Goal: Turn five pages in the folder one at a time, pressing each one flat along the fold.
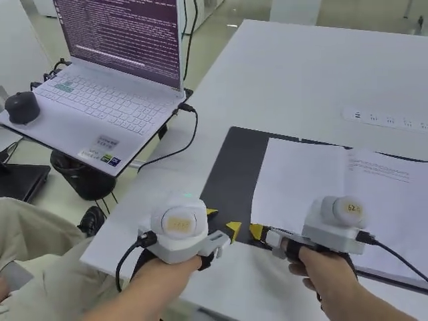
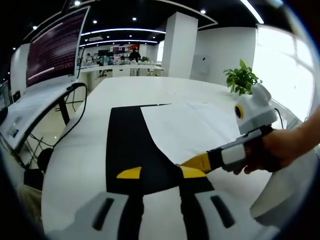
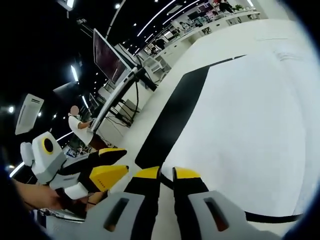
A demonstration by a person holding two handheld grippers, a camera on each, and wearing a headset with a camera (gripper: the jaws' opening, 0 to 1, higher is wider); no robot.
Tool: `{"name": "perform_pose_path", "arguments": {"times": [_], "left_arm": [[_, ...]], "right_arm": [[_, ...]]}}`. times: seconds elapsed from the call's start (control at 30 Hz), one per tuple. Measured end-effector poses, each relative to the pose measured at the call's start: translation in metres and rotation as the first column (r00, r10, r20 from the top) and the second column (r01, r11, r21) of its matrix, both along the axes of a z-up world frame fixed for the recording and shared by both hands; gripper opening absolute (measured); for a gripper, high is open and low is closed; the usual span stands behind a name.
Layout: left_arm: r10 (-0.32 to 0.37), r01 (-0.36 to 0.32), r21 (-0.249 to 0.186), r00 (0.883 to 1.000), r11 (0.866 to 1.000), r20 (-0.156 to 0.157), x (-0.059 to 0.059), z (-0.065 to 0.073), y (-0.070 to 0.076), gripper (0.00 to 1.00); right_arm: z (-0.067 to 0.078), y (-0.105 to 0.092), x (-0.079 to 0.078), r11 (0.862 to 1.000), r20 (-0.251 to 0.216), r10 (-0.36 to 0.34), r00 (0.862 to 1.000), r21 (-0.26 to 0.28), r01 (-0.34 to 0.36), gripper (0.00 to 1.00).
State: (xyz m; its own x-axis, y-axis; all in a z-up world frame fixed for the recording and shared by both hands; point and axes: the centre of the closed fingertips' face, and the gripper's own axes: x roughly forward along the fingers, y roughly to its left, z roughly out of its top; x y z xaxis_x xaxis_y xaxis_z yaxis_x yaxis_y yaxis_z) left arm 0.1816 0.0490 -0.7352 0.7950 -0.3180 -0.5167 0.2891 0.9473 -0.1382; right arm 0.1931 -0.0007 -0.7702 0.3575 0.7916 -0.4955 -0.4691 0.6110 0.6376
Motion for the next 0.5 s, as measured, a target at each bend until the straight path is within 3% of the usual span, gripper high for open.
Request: {"name": "perform_pose_path", "arguments": {"times": [0.2, 0.33, 0.5], "left_arm": [[-0.066, 0.065, 0.026, 0.998, 0.998, 0.003, 0.013, -0.003, -0.025, 0.26], [-0.126, 0.125, 0.055, 0.992, 0.991, 0.003, 0.022, -0.01, -0.044, 0.25], [-0.192, 0.193, 0.111, 0.981, 0.975, -0.02, 0.029, -0.031, -0.06, 0.24]], "right_arm": [[0.017, -0.034, 0.013, 0.998, 0.033, -0.056, 0.998, 0.023, 0.056, 0.09], [0.019, -0.061, 0.025, 0.993, 0.041, -0.114, 0.993, 0.018, 0.113, 0.08], [0.021, -0.088, 0.039, 0.985, 0.045, -0.175, 0.984, 0.016, 0.174, 0.07]]}}
